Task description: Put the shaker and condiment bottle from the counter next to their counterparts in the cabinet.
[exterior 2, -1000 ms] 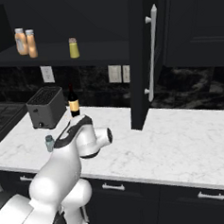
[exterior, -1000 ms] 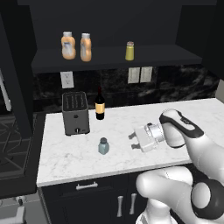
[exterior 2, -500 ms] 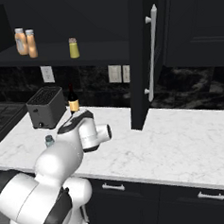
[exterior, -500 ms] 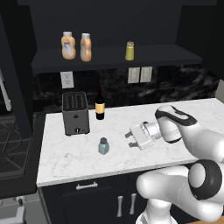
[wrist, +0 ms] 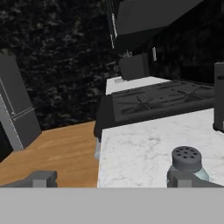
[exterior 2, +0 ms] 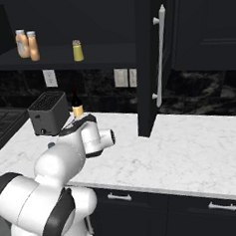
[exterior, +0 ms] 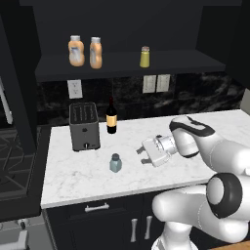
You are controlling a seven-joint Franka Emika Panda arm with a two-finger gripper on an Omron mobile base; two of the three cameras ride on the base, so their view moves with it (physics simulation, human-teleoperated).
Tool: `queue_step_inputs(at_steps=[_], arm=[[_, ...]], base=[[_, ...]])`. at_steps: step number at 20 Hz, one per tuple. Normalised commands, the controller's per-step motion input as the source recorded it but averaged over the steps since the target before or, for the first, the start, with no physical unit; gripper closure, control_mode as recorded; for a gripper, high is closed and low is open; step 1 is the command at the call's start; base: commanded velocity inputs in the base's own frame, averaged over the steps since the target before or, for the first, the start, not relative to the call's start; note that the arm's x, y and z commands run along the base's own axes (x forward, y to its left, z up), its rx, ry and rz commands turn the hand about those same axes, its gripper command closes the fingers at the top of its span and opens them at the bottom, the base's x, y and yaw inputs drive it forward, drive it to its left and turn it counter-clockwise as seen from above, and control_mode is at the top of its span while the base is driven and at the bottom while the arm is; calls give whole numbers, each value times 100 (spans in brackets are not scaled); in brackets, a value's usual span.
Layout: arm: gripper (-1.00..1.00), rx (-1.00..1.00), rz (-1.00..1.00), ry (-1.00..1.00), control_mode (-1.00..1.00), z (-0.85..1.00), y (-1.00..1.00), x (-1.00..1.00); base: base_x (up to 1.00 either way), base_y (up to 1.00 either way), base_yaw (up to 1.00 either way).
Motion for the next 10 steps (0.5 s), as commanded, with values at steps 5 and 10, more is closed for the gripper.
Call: queue_step_inputs(at_steps=[5, 10], arm=[[-100, -1, 1, 0, -100, -2, 6, -2], [-100, 0, 1, 0, -100, 0, 30, -1]], base=[[0, 0, 0], [0, 0, 0]])
